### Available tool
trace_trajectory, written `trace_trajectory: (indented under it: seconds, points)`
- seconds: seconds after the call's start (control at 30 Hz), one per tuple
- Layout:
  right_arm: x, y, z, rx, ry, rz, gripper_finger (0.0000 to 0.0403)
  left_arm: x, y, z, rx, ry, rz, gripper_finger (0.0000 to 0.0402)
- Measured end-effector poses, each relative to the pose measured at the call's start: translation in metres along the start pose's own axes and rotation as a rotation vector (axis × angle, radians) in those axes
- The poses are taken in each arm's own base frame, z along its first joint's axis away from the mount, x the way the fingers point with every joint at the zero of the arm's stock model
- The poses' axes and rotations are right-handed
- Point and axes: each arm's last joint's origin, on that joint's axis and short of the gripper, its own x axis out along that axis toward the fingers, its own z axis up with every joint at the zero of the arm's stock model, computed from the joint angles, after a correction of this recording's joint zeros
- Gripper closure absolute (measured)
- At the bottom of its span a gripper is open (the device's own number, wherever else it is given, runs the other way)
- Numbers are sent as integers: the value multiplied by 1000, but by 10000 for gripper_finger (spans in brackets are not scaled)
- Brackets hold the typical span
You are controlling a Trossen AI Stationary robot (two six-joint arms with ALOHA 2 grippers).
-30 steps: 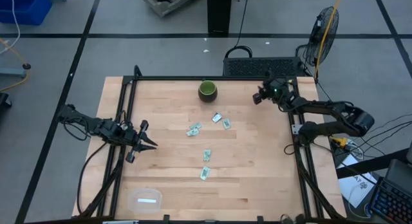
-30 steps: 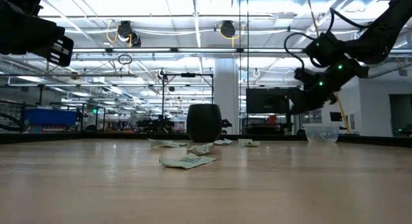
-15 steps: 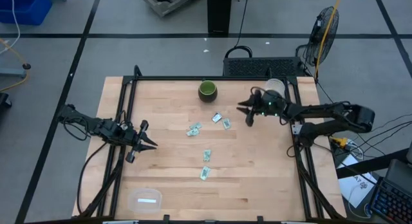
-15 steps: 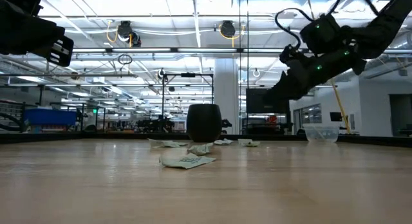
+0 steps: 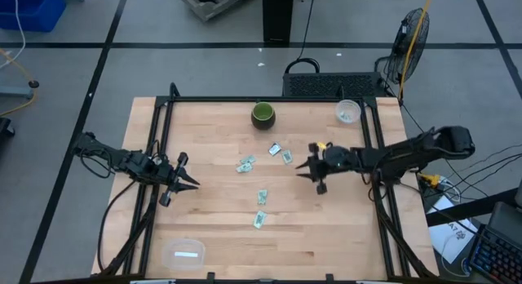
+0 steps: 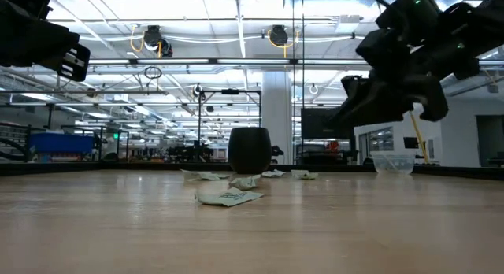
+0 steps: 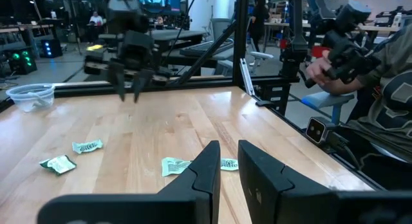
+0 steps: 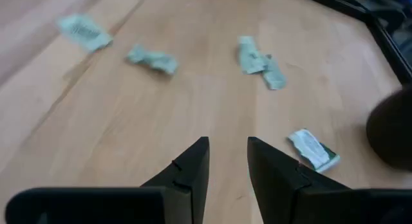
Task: Pick and place items into bin
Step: Put the stevia packet into the top transparent bin
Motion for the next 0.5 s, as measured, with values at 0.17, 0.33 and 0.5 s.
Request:
trace_trajectory:
  seconds: [0.17, 0.33, 0.5]
  points:
    - [2, 10, 0, -89, 62, -84, 305, 0, 0, 0, 0, 0, 0, 339]
    - [9, 7, -8, -21, 127, -137, 305, 0, 0, 0, 0, 0, 0, 339]
    - [25, 2, -13, 7, 209, -133, 304, 0, 0, 0, 0, 0, 0, 339]
